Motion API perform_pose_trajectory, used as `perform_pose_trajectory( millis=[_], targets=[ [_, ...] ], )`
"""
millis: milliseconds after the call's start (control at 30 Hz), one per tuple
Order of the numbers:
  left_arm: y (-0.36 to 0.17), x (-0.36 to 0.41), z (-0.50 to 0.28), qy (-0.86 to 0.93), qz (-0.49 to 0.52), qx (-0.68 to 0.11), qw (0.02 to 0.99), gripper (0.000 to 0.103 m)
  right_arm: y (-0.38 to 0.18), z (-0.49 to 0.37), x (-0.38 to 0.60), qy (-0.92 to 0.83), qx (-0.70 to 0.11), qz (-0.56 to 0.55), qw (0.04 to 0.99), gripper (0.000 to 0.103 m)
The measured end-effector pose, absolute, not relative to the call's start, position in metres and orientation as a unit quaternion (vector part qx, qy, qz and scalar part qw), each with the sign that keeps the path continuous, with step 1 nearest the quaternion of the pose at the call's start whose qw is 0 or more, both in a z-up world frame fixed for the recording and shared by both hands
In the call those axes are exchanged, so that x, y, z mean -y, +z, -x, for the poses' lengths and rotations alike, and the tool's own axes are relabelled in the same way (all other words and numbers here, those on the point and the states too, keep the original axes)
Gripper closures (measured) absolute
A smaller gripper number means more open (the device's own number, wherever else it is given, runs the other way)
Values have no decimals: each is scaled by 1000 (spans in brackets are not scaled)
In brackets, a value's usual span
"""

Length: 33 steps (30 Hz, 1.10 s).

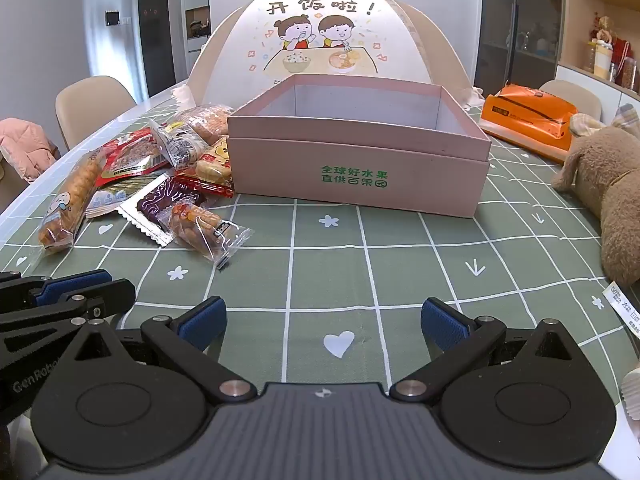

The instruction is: Organize snacks

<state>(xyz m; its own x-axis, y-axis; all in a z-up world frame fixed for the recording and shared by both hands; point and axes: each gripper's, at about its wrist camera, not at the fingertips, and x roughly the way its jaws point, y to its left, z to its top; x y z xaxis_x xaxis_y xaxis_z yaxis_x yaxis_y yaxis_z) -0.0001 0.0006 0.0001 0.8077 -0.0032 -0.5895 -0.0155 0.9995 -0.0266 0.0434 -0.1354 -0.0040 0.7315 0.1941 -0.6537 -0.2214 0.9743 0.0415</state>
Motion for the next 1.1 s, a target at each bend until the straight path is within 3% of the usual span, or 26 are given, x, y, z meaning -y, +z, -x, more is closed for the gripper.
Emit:
perform_pose_trajectory(
  millis=[1100],
  targets=[
    [0, 3, 0, 7, 4, -310, 951, 84, -4, -43, 135, 112, -349, 20, 930, 0]
  ],
)
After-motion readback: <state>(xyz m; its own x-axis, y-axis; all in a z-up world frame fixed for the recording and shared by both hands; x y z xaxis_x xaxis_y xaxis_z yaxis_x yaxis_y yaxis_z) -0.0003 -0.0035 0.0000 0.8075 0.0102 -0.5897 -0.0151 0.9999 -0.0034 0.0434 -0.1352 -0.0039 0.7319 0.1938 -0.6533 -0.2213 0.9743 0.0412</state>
